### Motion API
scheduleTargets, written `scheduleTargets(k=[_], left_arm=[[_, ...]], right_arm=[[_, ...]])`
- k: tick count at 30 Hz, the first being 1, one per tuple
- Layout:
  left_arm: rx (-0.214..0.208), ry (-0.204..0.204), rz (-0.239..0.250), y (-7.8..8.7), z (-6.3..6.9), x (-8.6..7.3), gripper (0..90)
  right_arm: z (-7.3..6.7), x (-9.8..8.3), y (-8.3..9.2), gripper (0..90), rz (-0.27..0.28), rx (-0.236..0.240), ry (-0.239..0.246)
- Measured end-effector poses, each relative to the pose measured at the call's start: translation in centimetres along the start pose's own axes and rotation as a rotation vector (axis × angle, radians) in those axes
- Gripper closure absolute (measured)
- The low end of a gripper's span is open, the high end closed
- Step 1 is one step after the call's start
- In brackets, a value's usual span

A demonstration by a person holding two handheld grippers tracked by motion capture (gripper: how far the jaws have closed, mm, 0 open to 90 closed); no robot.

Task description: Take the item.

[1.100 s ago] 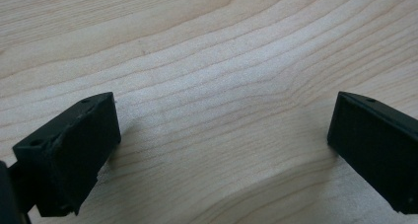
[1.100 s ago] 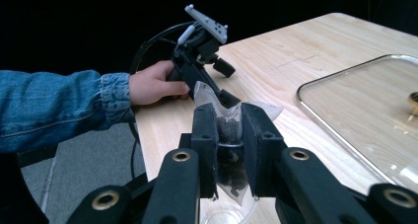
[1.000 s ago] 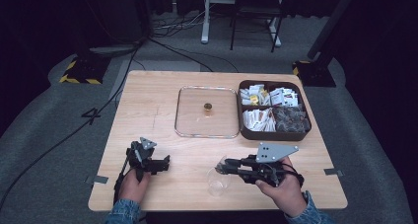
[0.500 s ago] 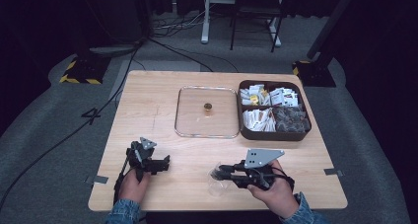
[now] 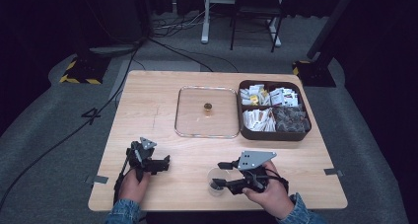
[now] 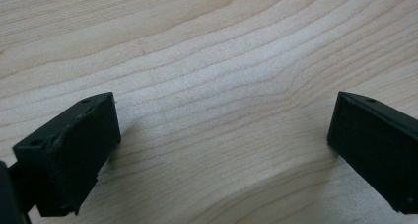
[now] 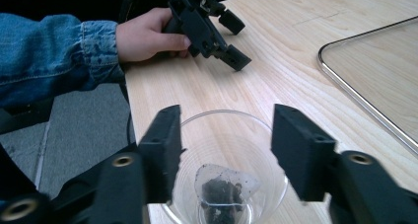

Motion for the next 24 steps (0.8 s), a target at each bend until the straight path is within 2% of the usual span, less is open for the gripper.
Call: scheduleTargets(k=[8, 13, 14, 16, 18, 19, 22, 24], left_arm=[[-0.001, 0.003, 0.001, 0.0, 0.0, 0.0, 0.0], [-0.002, 0.005, 0.0, 0.0, 0.0, 0.0, 0.0], [-0.003, 0.004, -0.001, 0.0, 0.0, 0.0, 0.0], [-0.008, -0.003, -0.001, 0.0, 0.0, 0.0, 0.0], [-0.007, 0.0, -0.001, 0.0, 0.0, 0.0, 0.0], [-0.005, 0.002, -0.001, 0.0, 0.0, 0.0, 0.0], [-0.002, 0.002, 0.001, 0.0, 0.0, 0.0, 0.0], [-0.004, 0.001, -0.002, 0.0, 0.0, -0.1, 0.0]], right_arm=[[0.4, 0.5, 0.5, 35.8, 0.021, -0.021, -0.017], [1.2, 1.3, 2.1, 31.8, 0.05, -0.057, -0.038], [1.6, 1.4, 2.7, 30.2, 0.055, -0.068, -0.056], [1.8, 1.4, 3.0, 28.3, 0.056, -0.07, -0.062], [2.3, 1.0, 3.9, 21.2, 0.033, -0.043, -0.066], [2.3, 1.0, 3.9, 21.2, 0.033, -0.043, -0.066], [3.0, 0.8, 4.7, 19.0, 0.032, -0.062, -0.074], [3.8, 0.6, 5.6, 18.0, 0.03, -0.093, -0.08]])
Point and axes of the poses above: each handheld gripper's, and its own axes: y roughly backward along the jaws, x roughly out of its top, z roughly to its right, the point moved 8 cm from there along -y, roughly forward along the jaws, and after that the axes turned 5 degrees about z, right-handed, at the moved point
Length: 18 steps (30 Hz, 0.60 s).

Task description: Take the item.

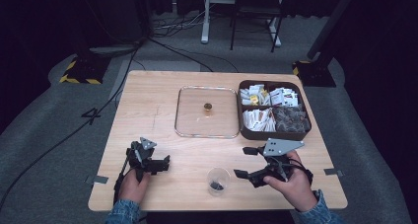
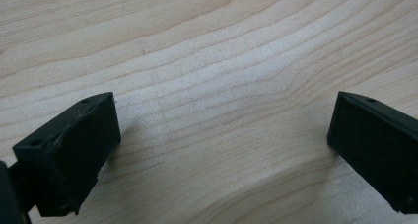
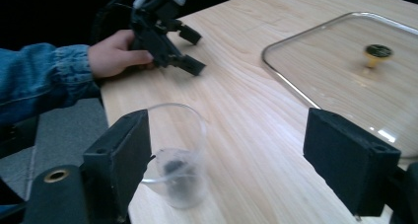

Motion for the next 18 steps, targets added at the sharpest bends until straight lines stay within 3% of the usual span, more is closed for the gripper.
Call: scheduleTargets(k=[4, 13, 18], left_arm=[[-0.001, -0.004, 0.0, 0.1, 0.0, 0.0, 0.0], [-0.002, -0.002, 0.002, 0.0, 0.0, 0.0, 0.0], [-0.002, -0.002, 0.002, 0.0, 0.0, 0.0, 0.0]], right_arm=[[1.2, -0.5, 0.9, 16.3, -0.024, -0.036, 0.009], [4.5, -2.8, 3.0, 16.0, -0.075, -0.135, -0.052], [6.0, -3.9, 3.6, 16.1, -0.086, -0.163, -0.081]])
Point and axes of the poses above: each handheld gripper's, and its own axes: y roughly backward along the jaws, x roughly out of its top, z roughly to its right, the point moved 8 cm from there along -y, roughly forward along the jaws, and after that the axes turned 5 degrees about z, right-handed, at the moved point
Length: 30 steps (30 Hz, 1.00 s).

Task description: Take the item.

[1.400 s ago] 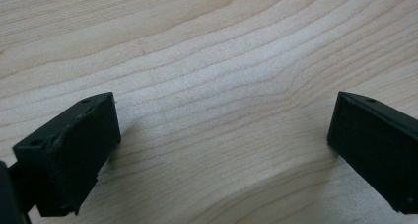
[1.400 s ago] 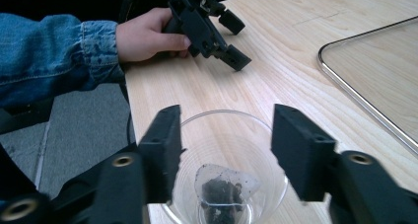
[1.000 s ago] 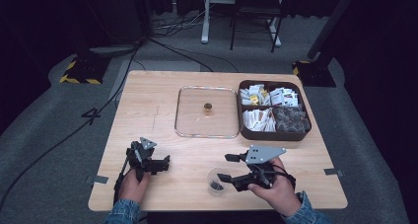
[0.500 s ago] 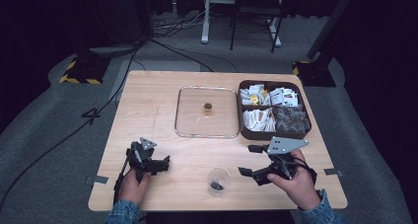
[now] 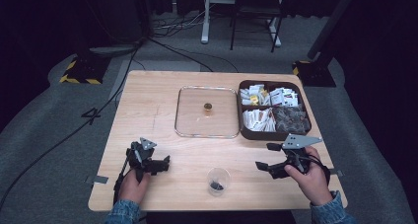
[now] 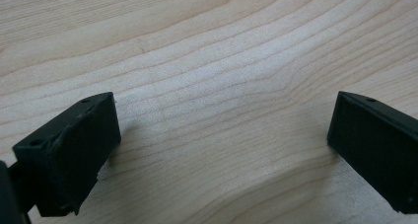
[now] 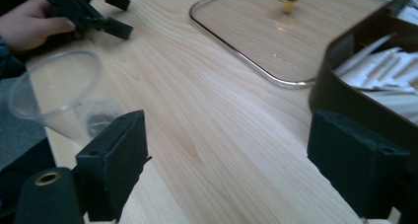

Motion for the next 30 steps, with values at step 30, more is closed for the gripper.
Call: scheduleTargets(k=[30], left_arm=[[-0.001, 0.0, 0.002, 0.0, 0.0, 0.0, 0.0]], right_arm=[[8.3, -9.1, -0.4, 21.7, -0.11, -0.296, -0.066]])
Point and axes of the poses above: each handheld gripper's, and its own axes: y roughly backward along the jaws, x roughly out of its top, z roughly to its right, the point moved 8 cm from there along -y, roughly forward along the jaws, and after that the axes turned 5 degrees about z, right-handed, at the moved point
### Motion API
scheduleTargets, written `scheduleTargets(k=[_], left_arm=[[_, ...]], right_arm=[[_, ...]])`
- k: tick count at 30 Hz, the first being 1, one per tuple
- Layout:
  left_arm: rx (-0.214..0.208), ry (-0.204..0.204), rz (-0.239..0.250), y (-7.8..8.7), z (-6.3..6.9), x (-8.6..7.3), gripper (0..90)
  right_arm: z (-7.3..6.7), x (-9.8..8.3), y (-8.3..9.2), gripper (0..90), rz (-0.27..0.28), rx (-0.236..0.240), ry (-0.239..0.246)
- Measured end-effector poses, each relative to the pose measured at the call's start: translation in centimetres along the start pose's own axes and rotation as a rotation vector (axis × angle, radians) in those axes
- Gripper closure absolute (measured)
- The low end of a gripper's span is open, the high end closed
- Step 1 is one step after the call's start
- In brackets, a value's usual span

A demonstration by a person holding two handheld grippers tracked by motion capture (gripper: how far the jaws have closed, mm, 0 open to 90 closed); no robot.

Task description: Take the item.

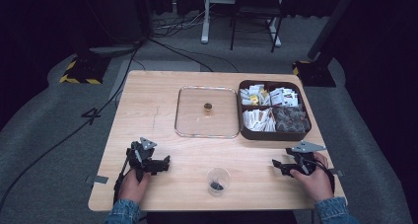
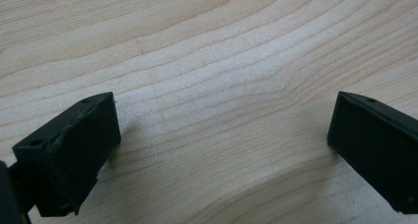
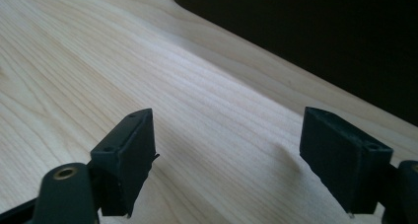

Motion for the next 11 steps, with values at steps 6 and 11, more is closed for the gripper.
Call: scheduleTargets(k=[6, 11], left_arm=[[-0.006, -0.004, -0.001, -0.04, 0.03, 0.02, 0.0], [-0.005, -0.007, -0.002, -0.06, 0.01, 0.06, 0.0]], right_arm=[[-0.14, -0.41, -0.6, 14.7, 0.007, -0.01, -0.009], [-0.15, -0.42, -0.6, 14.6, 0.007, -0.011, -0.009]])
Point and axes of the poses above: each handheld gripper's, and its own axes: y roughly backward along the jaws, x roughly out of its top, z roughly to its right, the point moved 8 cm from there along -y, roughly forward along the jaws, and after that the axes turned 5 degrees about z, right-handed, at the moved point
